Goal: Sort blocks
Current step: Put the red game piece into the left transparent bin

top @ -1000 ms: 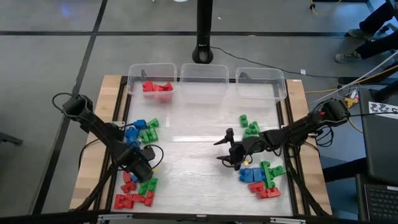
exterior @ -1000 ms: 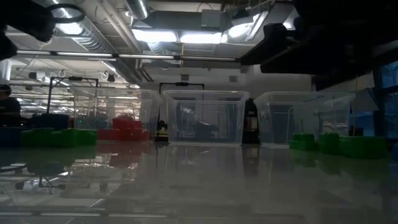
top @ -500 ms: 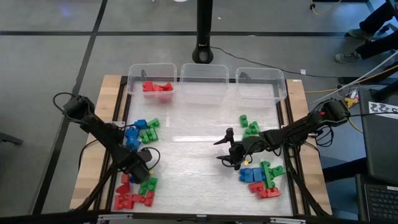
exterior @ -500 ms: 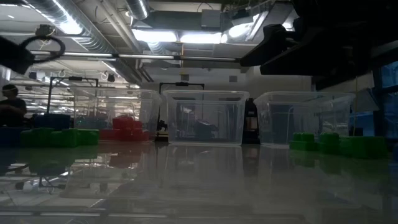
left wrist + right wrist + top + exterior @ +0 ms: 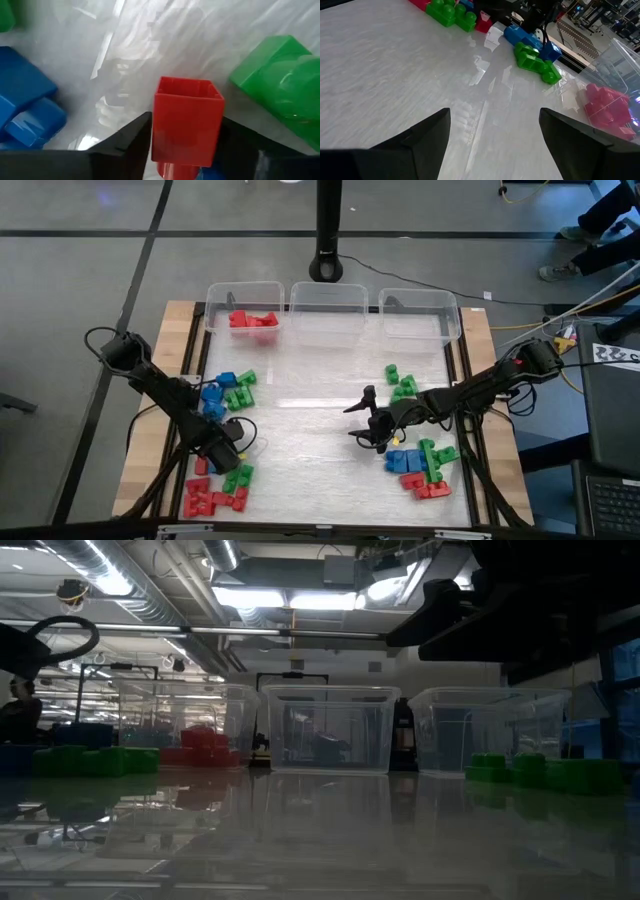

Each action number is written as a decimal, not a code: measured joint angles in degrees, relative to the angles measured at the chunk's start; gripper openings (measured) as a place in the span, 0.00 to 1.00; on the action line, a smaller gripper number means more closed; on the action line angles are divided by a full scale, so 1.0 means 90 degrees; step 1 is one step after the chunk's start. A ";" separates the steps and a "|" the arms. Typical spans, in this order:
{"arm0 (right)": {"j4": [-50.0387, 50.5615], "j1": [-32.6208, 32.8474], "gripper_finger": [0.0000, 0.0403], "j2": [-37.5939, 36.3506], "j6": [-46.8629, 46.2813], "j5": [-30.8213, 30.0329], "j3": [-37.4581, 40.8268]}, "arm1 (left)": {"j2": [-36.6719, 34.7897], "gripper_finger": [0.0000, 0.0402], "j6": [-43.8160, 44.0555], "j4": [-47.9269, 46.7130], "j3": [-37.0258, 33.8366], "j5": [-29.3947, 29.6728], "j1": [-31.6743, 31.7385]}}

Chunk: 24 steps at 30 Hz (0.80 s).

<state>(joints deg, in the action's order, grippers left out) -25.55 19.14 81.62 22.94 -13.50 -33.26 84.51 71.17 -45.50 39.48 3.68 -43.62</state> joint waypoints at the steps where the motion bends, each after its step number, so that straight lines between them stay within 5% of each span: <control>1: 0.0002 0.0000 0.76 0.0000 0.0000 0.0001 0.0000 | 0.0002 0.41 -0.0026 0.0016 -0.0002 0.0012 0.0000; 6: 0.0004 0.0000 0.76 0.0000 0.0002 0.0000 0.0000 | 0.0010 0.31 -0.0152 -0.0006 0.0062 0.0048 0.0000; 24: 0.0051 -0.0002 0.76 0.0002 0.0064 -0.0116 0.0000 | -0.0007 0.32 -0.1313 -0.0341 0.1199 0.0572 0.0542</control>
<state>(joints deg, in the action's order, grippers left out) -25.09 19.11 81.65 23.52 -14.55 -33.26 84.45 59.36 -48.57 50.28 8.82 -38.74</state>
